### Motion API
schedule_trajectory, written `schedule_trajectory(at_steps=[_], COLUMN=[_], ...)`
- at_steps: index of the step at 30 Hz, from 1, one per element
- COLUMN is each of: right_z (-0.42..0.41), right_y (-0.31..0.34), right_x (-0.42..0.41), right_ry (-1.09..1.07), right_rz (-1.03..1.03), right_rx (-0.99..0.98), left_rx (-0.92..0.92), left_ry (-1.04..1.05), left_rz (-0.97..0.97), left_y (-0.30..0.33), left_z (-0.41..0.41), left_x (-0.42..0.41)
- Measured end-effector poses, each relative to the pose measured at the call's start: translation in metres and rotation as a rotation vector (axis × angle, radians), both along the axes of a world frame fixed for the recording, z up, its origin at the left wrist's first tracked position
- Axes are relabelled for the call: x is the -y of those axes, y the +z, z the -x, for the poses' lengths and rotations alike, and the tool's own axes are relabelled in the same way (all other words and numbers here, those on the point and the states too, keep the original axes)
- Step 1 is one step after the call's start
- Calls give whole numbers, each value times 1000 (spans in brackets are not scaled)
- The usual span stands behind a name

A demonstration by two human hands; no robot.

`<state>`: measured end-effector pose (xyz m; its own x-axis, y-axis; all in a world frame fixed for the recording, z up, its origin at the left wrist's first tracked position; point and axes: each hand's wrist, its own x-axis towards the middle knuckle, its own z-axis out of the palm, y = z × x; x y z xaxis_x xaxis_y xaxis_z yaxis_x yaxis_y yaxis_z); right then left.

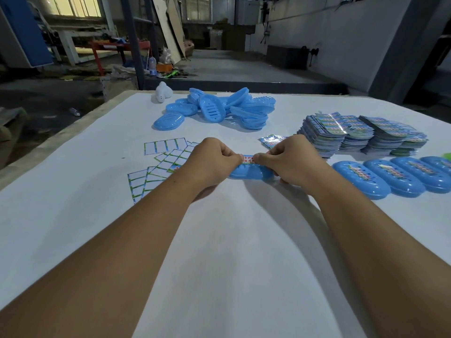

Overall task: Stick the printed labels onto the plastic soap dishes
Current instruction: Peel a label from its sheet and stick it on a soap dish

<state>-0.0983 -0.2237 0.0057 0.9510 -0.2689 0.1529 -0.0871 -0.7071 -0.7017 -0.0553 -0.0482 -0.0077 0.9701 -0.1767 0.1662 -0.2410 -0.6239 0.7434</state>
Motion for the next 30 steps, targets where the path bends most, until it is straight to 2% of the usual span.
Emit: schedule_trajectory(at_steps=[12,24,30], right_z=[-2,-6,-6], right_y=[-1,-1,1], right_x=[0,-13,-6], right_ry=[-9,-104,-127], right_rz=[26,271,344], right_rx=[-16,22,-46], left_rx=[68,224,297], left_ry=[76,143,151], left_rz=[-72,-268,-383], left_y=[-3,4,5], left_z=[2,11,11], left_x=[7,19,17])
